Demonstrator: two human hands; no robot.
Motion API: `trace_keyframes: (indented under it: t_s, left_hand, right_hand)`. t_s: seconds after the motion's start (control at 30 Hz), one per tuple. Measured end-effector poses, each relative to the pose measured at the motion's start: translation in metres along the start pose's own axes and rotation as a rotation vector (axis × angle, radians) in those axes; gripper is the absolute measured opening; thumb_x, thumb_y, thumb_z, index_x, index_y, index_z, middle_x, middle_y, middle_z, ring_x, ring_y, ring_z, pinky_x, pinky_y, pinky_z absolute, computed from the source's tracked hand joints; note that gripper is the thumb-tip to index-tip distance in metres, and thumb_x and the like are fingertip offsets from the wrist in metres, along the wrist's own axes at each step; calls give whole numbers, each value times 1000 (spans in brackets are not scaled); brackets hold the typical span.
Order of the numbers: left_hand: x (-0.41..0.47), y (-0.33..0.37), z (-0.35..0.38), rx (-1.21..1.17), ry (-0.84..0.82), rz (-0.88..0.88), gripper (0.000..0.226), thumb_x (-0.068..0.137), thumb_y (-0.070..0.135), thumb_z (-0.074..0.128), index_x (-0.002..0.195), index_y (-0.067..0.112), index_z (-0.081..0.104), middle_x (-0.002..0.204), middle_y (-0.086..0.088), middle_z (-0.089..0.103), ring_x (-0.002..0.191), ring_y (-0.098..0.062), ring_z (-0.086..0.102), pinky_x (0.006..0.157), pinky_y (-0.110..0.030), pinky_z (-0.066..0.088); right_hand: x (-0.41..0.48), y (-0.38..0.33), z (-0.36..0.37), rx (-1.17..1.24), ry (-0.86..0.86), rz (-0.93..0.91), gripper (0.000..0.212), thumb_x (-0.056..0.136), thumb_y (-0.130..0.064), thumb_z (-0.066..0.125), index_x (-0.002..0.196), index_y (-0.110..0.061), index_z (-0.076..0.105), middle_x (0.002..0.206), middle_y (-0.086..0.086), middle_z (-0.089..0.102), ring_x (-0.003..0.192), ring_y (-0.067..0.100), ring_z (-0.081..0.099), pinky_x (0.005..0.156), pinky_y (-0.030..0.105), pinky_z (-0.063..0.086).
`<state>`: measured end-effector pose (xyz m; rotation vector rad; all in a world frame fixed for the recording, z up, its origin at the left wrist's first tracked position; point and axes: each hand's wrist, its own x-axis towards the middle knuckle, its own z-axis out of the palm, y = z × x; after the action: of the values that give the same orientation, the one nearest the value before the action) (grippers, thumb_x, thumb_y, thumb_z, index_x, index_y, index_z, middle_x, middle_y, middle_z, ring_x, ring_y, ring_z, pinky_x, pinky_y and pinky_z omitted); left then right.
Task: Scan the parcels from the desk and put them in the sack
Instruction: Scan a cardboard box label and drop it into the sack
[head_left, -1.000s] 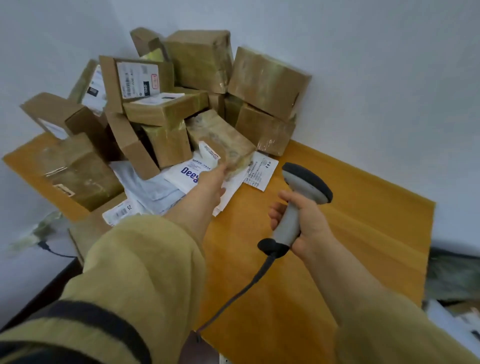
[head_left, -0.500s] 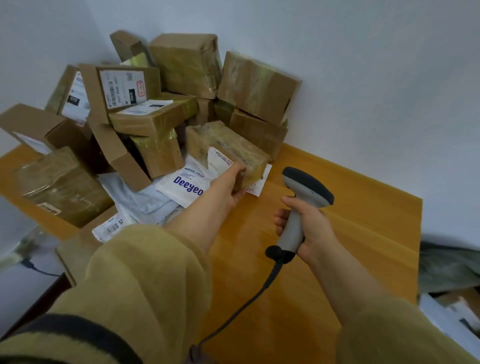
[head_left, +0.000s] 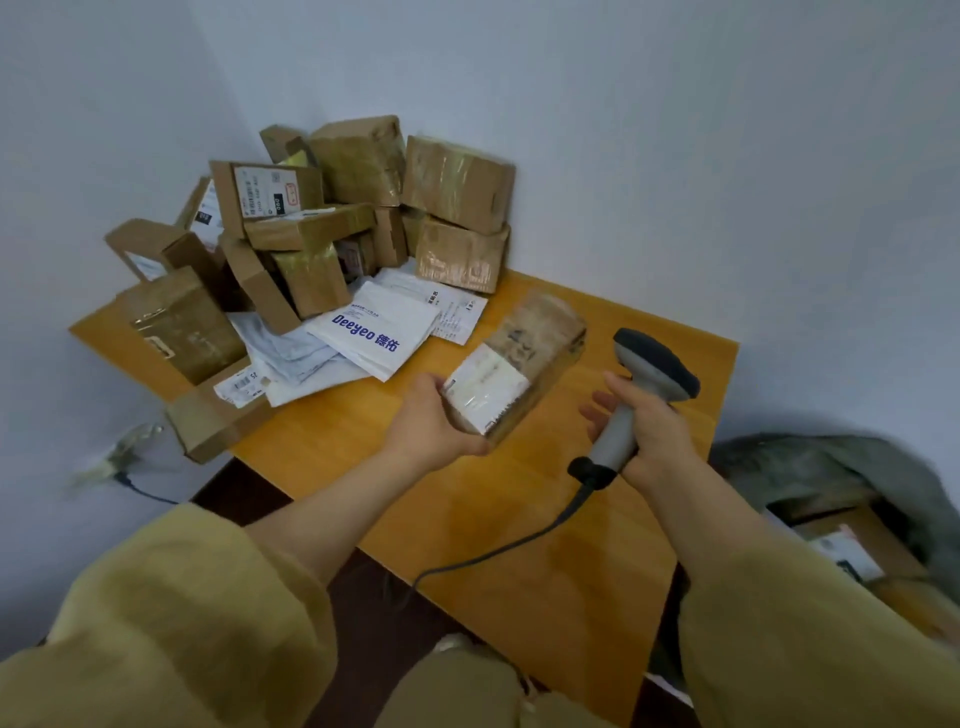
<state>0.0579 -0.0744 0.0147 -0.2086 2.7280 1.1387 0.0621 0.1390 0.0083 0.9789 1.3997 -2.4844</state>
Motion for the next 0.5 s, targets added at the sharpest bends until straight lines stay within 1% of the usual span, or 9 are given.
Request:
trace_keyframes:
  t_s: [0.03, 0.07, 0.13, 0.17, 0.23, 0.3, 0.4, 0.43, 0.5]
  left_hand:
    - [-13, 2, 6, 25, -6, 44, 88, 56, 22, 91, 125, 11, 37, 97, 11, 47, 83, -4, 47, 62, -16, 41]
    - [-28, 5, 11, 54, -18, 82, 90, 56, 21, 91, 127, 12, 36, 102, 9, 49, 87, -6, 50, 68, -20, 45]
    - [-52, 8, 21, 132, -24, 143, 94, 56, 19, 90, 132, 13, 35, 113, 4, 49, 100, -13, 51, 82, -31, 48]
    - [-64, 9, 24, 176, -3, 177, 95, 56, 19, 90, 134, 14, 36, 120, 1, 47, 105, -16, 50, 86, -34, 48]
    - [-83, 7, 28, 263, 57, 264, 92, 58, 17, 88, 134, 17, 37, 131, -3, 41, 114, -20, 48, 87, -38, 50]
    - [-96, 4, 30, 358, 122, 379, 88, 60, 14, 86, 133, 19, 38, 138, -6, 34, 120, -25, 45, 86, -35, 50]
    - [-111, 2, 30, 488, 192, 520, 86, 63, 15, 86, 127, 29, 31, 146, -14, 25, 124, -32, 42, 80, -37, 54]
    - [-115, 3, 31, 510, 200, 555, 85, 64, 16, 85, 124, 31, 28, 147, -15, 23, 125, -34, 42, 78, -39, 55]
    - [-119, 7, 31, 539, 204, 610, 84, 64, 15, 85, 122, 32, 26, 149, -18, 22, 126, -38, 41, 80, -43, 56]
  right_hand:
    - [-8, -1, -10, 32, 1, 4, 22, 84, -20, 74, 101, -12, 63, 99, 9, 66, 84, 28, 68, 56, 34, 52]
    - [-17, -3, -20, 59, 7, 1, 28, 82, -22, 76, 105, -11, 63, 98, 7, 65, 86, 29, 68, 56, 34, 53]
    - [-32, -4, -37, 88, 23, 1, 43, 78, -25, 79, 114, -10, 62, 97, 5, 64, 85, 28, 67, 55, 33, 55]
    - [-38, -4, -46, 86, 27, 12, 47, 76, -26, 80, 116, -10, 61, 99, 5, 63, 87, 29, 65, 57, 34, 56]
    - [-50, -2, -62, 61, 29, 56, 49, 74, -28, 81, 114, -12, 58, 103, 8, 62, 95, 31, 62, 61, 38, 56]
    - [-60, 1, -75, 29, 25, 103, 50, 73, -30, 82, 111, -14, 54, 110, 10, 60, 103, 33, 59, 65, 42, 55]
    - [-71, 7, -90, 12, 37, 137, 55, 70, -32, 83, 110, -15, 50, 116, 12, 59, 107, 36, 58, 71, 47, 54]
    - [-74, 8, -93, 21, 47, 141, 60, 68, -34, 85, 112, -14, 49, 116, 12, 60, 106, 36, 59, 69, 47, 53]
    - [-81, 9, -96, 71, 62, 145, 75, 60, -37, 89, 119, -13, 49, 115, 12, 62, 103, 36, 61, 64, 44, 54]
